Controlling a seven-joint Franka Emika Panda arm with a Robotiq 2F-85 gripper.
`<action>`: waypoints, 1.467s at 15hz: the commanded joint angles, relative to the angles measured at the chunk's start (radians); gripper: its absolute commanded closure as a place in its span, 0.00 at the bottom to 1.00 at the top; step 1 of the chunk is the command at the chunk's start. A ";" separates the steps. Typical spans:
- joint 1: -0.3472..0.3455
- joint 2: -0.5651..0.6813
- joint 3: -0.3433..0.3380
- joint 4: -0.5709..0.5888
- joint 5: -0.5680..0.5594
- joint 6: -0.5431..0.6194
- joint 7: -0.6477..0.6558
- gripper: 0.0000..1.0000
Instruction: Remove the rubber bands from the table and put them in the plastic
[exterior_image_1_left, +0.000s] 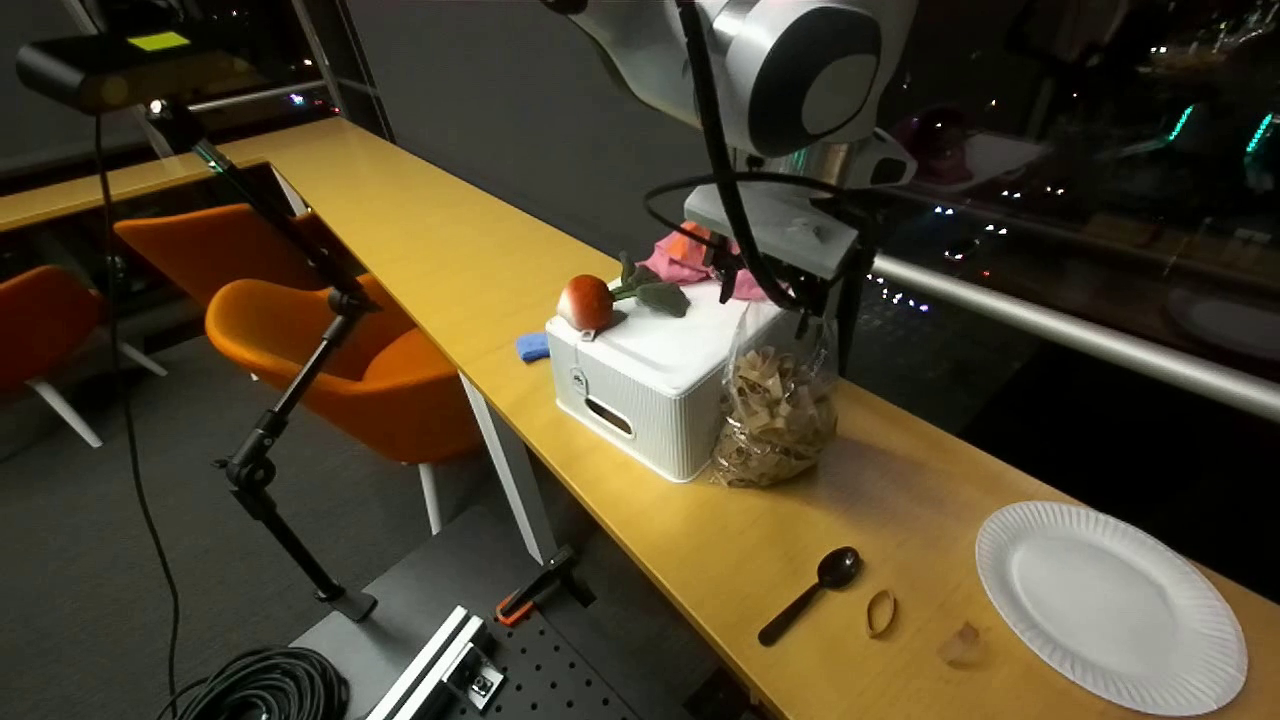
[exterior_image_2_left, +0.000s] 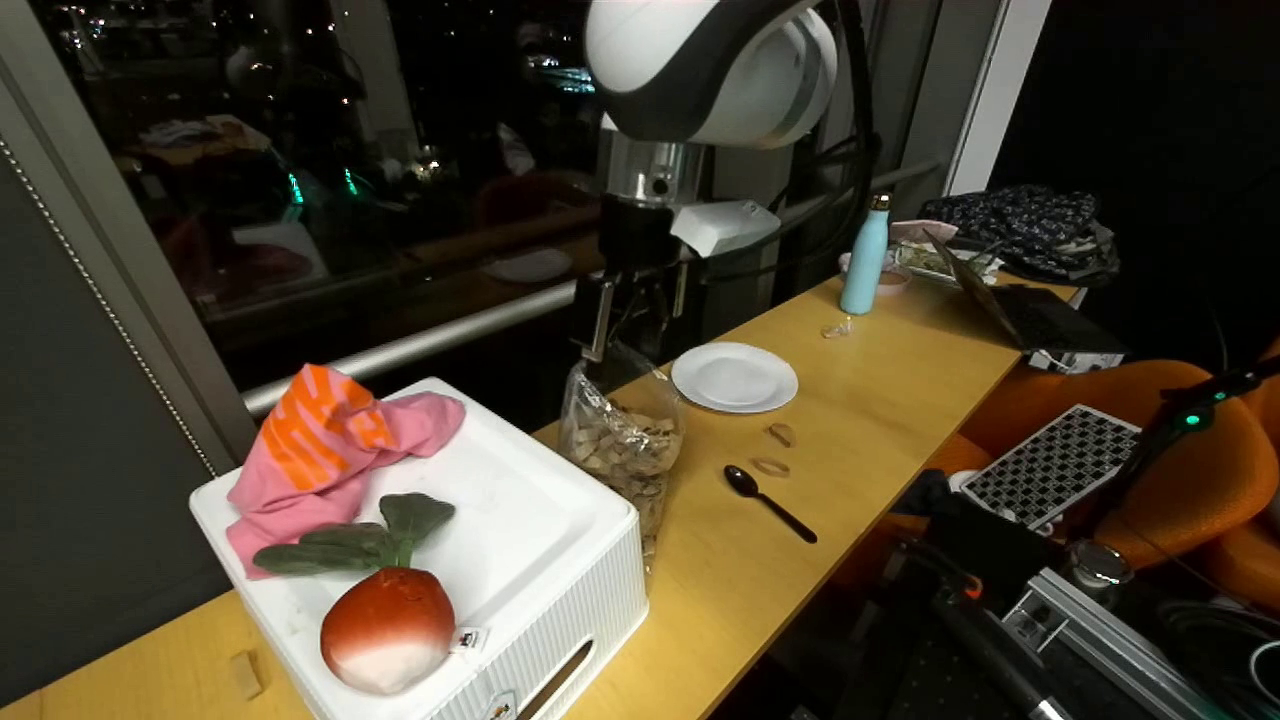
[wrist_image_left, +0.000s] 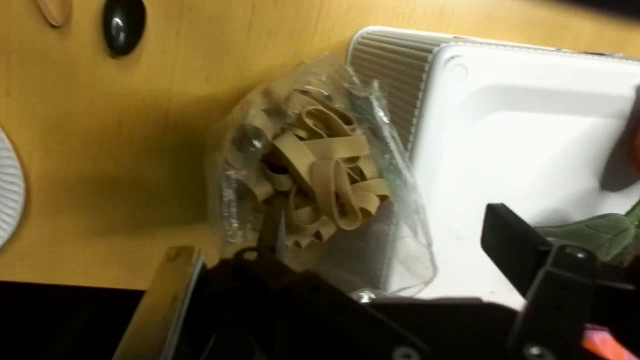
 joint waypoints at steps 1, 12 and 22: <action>-0.013 -0.064 -0.059 -0.064 -0.087 -0.023 0.096 0.00; -0.040 -0.045 -0.253 -0.275 -0.499 0.172 0.535 0.00; -0.017 0.127 -0.243 -0.272 -0.526 0.404 0.669 0.00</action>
